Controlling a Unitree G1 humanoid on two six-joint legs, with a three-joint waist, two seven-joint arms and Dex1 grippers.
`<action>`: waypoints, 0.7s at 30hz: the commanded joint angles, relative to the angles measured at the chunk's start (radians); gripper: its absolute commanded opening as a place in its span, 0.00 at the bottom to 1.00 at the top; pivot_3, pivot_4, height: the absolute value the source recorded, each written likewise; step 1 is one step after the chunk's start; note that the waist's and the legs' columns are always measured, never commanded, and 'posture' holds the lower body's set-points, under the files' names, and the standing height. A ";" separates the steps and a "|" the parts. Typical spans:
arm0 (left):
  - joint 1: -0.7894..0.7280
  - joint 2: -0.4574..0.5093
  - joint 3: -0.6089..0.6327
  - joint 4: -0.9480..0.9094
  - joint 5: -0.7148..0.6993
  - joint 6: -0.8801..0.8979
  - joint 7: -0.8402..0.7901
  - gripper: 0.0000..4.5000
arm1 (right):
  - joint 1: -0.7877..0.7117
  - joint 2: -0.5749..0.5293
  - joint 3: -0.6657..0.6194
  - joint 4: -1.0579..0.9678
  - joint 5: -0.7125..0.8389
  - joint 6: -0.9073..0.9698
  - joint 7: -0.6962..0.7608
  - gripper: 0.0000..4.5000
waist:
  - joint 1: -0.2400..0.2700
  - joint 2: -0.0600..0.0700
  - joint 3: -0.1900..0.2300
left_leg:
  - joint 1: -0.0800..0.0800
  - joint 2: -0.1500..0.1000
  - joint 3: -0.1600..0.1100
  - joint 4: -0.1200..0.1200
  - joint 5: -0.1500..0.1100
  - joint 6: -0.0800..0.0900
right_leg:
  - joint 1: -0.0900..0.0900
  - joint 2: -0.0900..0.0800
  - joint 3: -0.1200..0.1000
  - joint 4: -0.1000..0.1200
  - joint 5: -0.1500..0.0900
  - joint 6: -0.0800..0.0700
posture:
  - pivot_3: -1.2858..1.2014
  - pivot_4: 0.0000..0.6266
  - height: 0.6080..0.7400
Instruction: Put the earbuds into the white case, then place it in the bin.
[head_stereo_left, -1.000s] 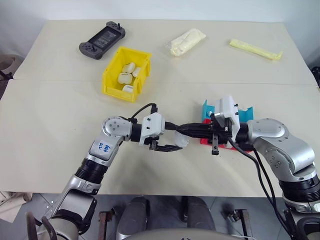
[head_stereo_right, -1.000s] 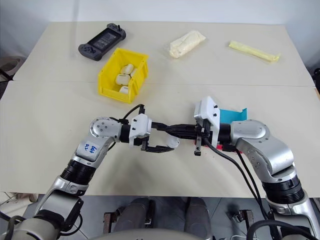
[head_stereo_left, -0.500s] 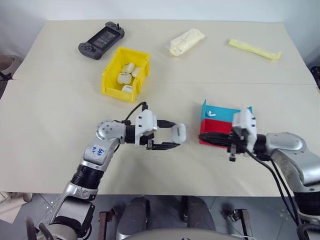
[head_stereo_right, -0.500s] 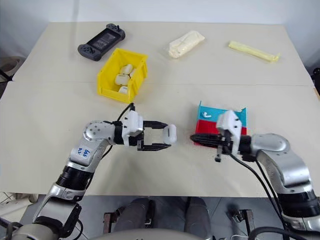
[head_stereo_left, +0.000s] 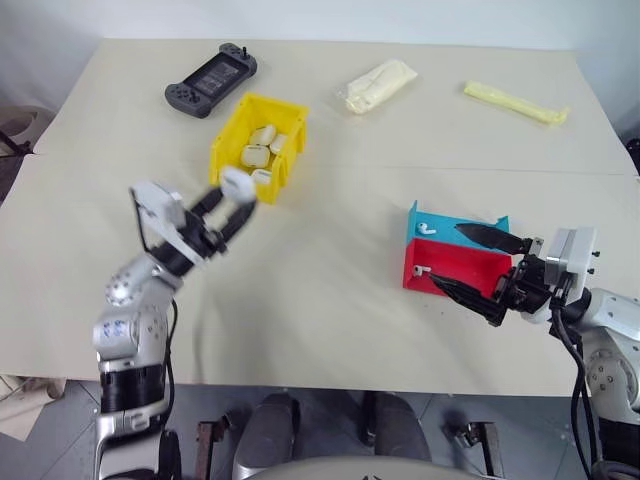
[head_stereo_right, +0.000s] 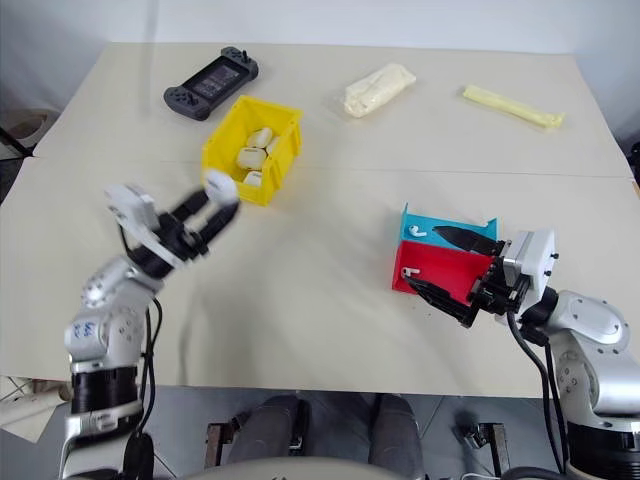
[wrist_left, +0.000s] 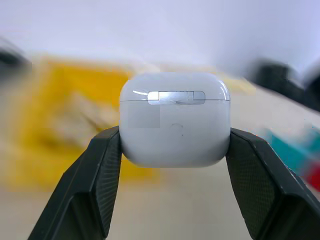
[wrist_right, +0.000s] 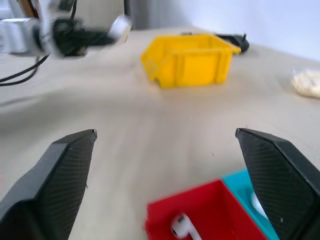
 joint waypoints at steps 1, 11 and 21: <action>-0.112 0.015 -0.005 0.106 0.028 -0.031 0.054 0.62 | 0.004 0.018 0.003 -0.029 -0.003 -0.045 -0.019 0.99 | 0.002 0.000 0.000 | 0.001 -0.001 0.000 0.000 0.000 0.000 | 0.000 0.000 0.000 0.001 0.000 0.000 | 0.52 0.24 1.00; -0.503 0.042 -0.118 0.701 0.208 -0.185 0.056 0.62 | -0.020 0.016 0.047 -0.064 0.004 -0.036 -0.054 0.99 | -0.005 0.000 0.000 | 0.000 -0.001 0.002 -0.002 0.000 0.000 | -0.001 0.000 0.000 0.000 0.000 0.000 | 0.52 0.24 1.00; -0.453 0.100 -0.149 0.606 0.218 -0.145 -0.021 1.00 | -0.018 -0.005 0.029 -0.074 0.016 -0.023 -0.061 1.00 | -0.024 -0.001 0.001 | 0.001 0.000 0.004 -0.003 0.000 0.000 | -0.003 0.000 -0.002 0.000 0.000 0.000 | 0.52 0.24 1.00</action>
